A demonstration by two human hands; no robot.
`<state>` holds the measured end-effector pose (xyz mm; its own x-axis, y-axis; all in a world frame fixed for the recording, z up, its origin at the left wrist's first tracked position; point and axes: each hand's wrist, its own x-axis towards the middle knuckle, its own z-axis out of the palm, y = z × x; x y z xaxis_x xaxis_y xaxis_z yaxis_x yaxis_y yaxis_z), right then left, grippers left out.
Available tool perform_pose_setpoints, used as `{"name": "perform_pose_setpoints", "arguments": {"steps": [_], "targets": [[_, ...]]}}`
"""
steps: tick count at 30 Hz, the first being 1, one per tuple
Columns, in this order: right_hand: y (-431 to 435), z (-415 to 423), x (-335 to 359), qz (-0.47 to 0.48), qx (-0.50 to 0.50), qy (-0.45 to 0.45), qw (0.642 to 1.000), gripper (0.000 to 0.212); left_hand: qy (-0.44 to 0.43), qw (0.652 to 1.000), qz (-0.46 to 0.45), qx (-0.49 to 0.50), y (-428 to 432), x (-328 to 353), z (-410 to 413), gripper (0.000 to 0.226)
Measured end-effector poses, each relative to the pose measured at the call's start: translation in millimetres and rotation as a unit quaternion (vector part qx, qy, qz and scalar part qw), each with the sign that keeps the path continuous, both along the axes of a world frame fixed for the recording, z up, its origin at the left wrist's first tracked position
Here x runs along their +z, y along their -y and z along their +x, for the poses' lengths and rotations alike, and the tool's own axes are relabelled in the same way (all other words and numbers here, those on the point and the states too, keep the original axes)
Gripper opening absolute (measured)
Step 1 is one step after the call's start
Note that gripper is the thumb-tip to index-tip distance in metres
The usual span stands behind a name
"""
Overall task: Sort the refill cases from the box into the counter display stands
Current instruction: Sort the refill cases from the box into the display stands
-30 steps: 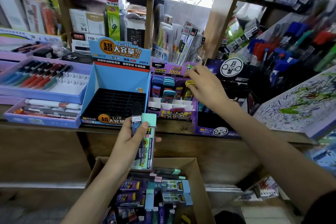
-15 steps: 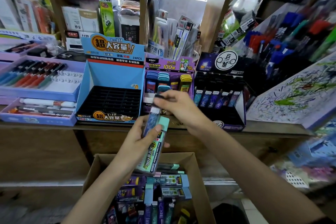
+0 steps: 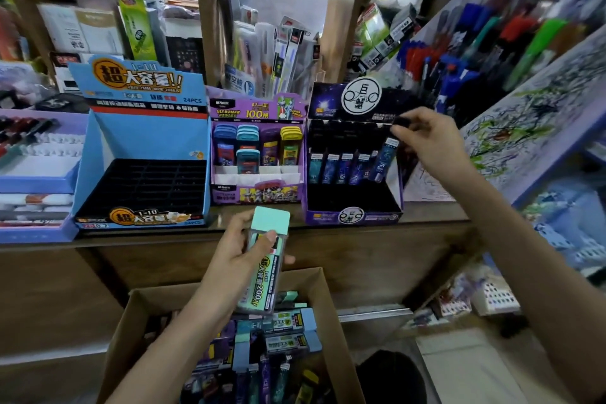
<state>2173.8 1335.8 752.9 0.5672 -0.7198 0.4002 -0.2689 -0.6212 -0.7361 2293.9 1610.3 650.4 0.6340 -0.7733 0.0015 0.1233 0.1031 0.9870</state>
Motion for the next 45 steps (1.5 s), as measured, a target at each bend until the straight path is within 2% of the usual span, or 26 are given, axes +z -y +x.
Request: {"name": "perform_pose_setpoints", "arguments": {"steps": [4,8,13,18,20,24,29,31,32,34,37,39,45], "targets": [[14,1,-12,-0.059,-0.001,-0.051,0.997,0.011,-0.002,1.000,0.005,0.006,6,-1,-5,0.024],[12,3,-17,-0.064,0.053,-0.086,0.993,0.014,0.000,1.000,0.004,0.022,7,-2,-5,0.023],[12,5,-21,-0.003,0.096,-0.059,0.994,0.011,0.003,1.000,0.001,0.031,7,-3,-5,0.021],[12,9,-37,0.032,0.043,-0.019,0.998,0.020,0.013,0.999,0.001,0.031,13,-4,-10,0.021],[9,9,-42,-0.011,0.018,-0.026,0.999,0.022,0.012,0.999,0.000,0.032,16,-5,-11,0.022],[4,7,-48,-0.163,-0.011,-0.056,0.985,0.016,0.014,0.999,-0.003,0.030,18,-3,-13,0.023],[-11,7,-39,-0.229,-0.040,-0.077,0.970,0.021,0.013,0.999,-0.018,0.023,16,0,-15,0.022],[-30,9,-35,-0.238,-0.024,-0.054,0.969,0.021,0.008,0.999,-0.030,0.021,15,3,-13,0.023],[-43,11,-34,-0.221,0.002,-0.036,0.975,0.018,0.007,0.999,-0.035,0.019,14,4,-12,0.024],[-74,19,-30,-0.119,0.095,-0.026,0.988,0.010,0.014,0.999,-0.040,0.015,13,6,-10,0.025],[-119,35,-30,0.047,0.251,-0.083,0.963,0.007,0.043,0.998,-0.046,0.015,9,10,-6,0.026],[-136,47,-34,0.072,0.285,-0.103,0.950,0.007,0.063,0.996,-0.056,0.020,4,14,-1,0.025],[-162,87,-31,0.095,0.289,-0.122,0.945,0.015,0.131,0.988,-0.050,0.063,-27,20,34,0.023]]}}
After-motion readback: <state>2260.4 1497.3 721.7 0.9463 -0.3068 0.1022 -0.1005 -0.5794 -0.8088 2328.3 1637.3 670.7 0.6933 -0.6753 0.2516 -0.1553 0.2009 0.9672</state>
